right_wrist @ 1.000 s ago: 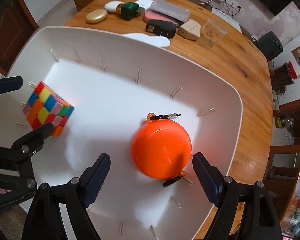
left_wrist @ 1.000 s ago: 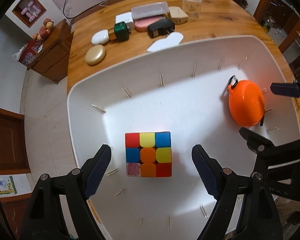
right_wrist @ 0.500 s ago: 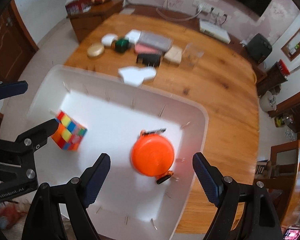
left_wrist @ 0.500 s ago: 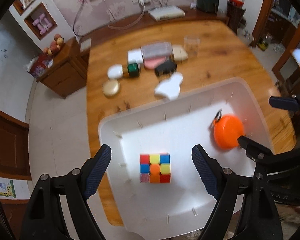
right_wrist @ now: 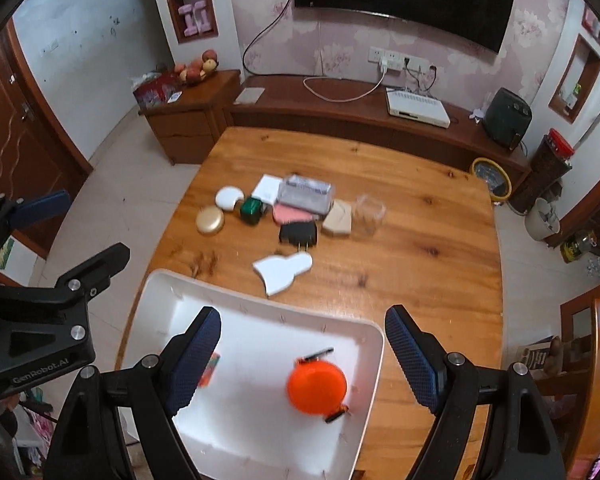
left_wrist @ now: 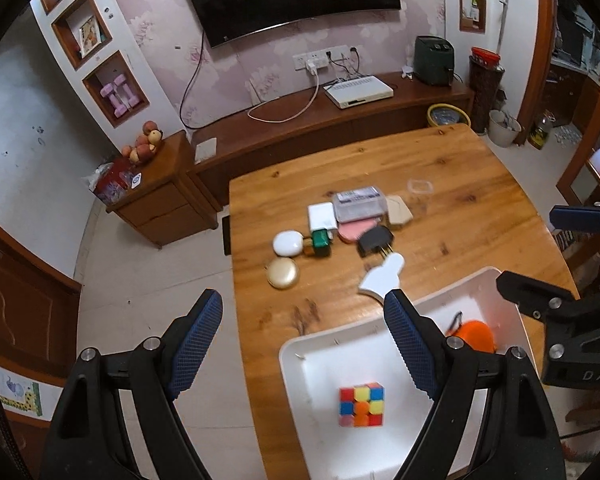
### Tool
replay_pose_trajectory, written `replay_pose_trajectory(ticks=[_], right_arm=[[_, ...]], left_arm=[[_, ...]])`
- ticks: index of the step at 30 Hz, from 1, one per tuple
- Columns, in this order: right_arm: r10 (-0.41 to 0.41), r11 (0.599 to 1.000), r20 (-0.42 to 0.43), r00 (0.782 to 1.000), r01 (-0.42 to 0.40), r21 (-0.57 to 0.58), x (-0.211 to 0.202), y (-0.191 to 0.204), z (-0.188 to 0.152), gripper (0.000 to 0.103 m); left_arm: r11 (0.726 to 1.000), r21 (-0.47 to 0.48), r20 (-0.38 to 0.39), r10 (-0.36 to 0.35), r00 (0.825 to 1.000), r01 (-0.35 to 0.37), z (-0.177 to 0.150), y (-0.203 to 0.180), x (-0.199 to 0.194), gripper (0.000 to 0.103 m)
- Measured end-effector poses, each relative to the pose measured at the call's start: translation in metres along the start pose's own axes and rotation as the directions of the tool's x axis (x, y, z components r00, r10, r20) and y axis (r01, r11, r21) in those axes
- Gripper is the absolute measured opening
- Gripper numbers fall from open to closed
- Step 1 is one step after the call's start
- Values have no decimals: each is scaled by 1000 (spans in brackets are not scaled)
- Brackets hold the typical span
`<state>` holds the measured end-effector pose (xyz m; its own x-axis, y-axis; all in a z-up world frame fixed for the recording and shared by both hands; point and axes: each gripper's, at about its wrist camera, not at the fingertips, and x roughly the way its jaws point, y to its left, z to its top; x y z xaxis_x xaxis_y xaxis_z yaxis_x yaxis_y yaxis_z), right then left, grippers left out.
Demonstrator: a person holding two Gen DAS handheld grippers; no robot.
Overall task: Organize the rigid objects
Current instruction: 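Open both tools to release the cube and orange case in the tray, then reach the left tool to the green bottle while the right tool reaches the paper cutout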
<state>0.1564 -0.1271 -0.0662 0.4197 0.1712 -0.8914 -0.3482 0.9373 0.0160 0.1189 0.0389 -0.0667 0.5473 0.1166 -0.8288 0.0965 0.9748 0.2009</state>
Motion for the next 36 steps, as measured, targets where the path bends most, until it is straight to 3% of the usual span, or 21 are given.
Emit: replay_pose_trajectory(ticks=[7,15,21,29,36], right_arm=[[12,997,-32,999,-9,79,19,3,34,85],[81,961,-149,986,-38,275,81,-7,59,85],[148,898,-275,950,-13,440,149,-19,55,85],[299,758,-396,868,36,651,238,-25,34,85],[304,706,-426,852,100,702,274,-21,24,85]], left_arm=[[1000,-13,-2,-9,1000,9,19,26,24,85],[998,-33,-44,-59,997,58,40,47,78,85],[991,-106,-103,-95,990,84,49,65,125,85],[982,-164,-156,-122,980,96,54,75,163,85],[966,-225,-181,-167,969,124,57,78,184,85]])
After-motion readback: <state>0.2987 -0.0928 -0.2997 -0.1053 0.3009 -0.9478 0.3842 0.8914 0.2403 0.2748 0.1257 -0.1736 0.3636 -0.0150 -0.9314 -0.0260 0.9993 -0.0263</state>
